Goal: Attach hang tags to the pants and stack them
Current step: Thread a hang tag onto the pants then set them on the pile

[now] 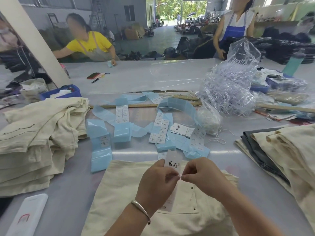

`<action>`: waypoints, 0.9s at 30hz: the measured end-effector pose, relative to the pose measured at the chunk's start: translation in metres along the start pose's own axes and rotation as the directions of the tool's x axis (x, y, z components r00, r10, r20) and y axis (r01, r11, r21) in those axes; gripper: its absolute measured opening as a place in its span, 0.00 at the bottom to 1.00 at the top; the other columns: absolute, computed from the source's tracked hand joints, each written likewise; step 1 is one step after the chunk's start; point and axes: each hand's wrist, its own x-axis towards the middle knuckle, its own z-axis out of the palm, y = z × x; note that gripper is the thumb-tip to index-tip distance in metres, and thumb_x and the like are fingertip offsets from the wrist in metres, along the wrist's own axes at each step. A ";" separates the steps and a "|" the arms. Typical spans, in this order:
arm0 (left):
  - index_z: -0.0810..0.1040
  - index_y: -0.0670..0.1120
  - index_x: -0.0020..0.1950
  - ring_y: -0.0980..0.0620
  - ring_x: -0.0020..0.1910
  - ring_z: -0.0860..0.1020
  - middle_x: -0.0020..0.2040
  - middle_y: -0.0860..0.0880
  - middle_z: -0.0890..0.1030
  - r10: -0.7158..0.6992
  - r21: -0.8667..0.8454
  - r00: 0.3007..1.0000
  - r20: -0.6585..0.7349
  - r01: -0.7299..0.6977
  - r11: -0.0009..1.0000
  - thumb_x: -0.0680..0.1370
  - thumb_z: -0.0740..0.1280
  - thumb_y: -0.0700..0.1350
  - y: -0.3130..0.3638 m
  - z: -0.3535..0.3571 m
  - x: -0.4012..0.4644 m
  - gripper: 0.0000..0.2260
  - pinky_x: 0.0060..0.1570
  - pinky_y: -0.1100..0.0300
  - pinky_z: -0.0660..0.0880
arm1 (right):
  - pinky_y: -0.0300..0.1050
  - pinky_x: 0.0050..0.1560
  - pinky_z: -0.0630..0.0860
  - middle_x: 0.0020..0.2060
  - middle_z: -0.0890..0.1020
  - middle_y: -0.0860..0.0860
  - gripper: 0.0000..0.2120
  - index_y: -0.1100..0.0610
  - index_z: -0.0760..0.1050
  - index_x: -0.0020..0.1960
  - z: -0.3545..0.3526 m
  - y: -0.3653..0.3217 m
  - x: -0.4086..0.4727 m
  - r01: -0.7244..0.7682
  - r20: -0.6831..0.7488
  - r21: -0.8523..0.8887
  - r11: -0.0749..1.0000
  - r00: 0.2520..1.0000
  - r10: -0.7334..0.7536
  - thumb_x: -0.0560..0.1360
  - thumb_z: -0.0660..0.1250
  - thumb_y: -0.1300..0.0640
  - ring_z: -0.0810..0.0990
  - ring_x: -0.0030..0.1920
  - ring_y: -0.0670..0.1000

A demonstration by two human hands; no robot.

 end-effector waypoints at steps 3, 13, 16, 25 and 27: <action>0.84 0.50 0.44 0.61 0.42 0.78 0.43 0.57 0.79 -0.077 -0.146 0.997 -0.019 0.073 0.987 0.71 0.74 0.43 -0.001 0.000 -0.002 0.04 0.45 0.71 0.72 | 0.39 0.35 0.67 0.27 0.73 0.44 0.09 0.48 0.75 0.36 -0.002 0.002 -0.003 0.014 -0.096 -0.138 0.990 0.995 -0.028 0.73 0.71 0.52 0.70 0.31 0.41; 0.56 0.70 0.71 0.55 0.44 0.83 0.50 0.56 0.84 -0.131 -0.509 0.984 0.119 0.173 0.843 0.68 0.70 0.42 0.013 0.006 -0.007 0.41 0.44 0.61 0.79 | 0.44 0.33 0.63 0.24 0.70 0.45 0.06 0.49 0.77 0.40 -0.012 0.009 -0.001 0.144 -0.321 -0.088 0.986 0.933 -0.165 0.74 0.70 0.49 0.68 0.29 0.43; 0.55 0.69 0.72 0.54 0.43 0.82 0.49 0.56 0.84 -0.119 -0.467 0.987 0.110 0.156 0.870 0.68 0.70 0.43 0.021 0.013 -0.009 0.40 0.44 0.59 0.80 | 0.41 0.33 0.61 0.25 0.70 0.44 0.06 0.47 0.77 0.40 -0.012 0.016 0.001 0.134 -0.313 -0.130 0.982 0.935 -0.169 0.74 0.69 0.48 0.68 0.32 0.44; 0.56 0.64 0.73 0.58 0.46 0.82 0.51 0.62 0.83 -0.118 -0.321 0.989 0.084 0.139 0.937 0.69 0.69 0.47 0.044 0.030 -0.015 0.36 0.47 0.56 0.78 | 0.40 0.32 0.61 0.27 0.70 0.42 0.06 0.46 0.75 0.40 -0.017 0.037 -0.001 0.132 -0.283 -0.123 0.984 0.945 -0.162 0.75 0.67 0.49 0.70 0.35 0.46; 0.59 0.63 0.72 0.55 0.42 0.82 0.47 0.57 0.84 -0.111 -0.301 0.992 0.061 0.124 0.945 0.71 0.68 0.50 0.046 0.034 -0.016 0.32 0.46 0.53 0.78 | 0.43 0.34 0.62 0.27 0.70 0.42 0.05 0.46 0.75 0.40 -0.019 0.039 -0.004 0.143 -0.281 -0.105 0.984 0.945 -0.168 0.74 0.68 0.49 0.70 0.35 0.46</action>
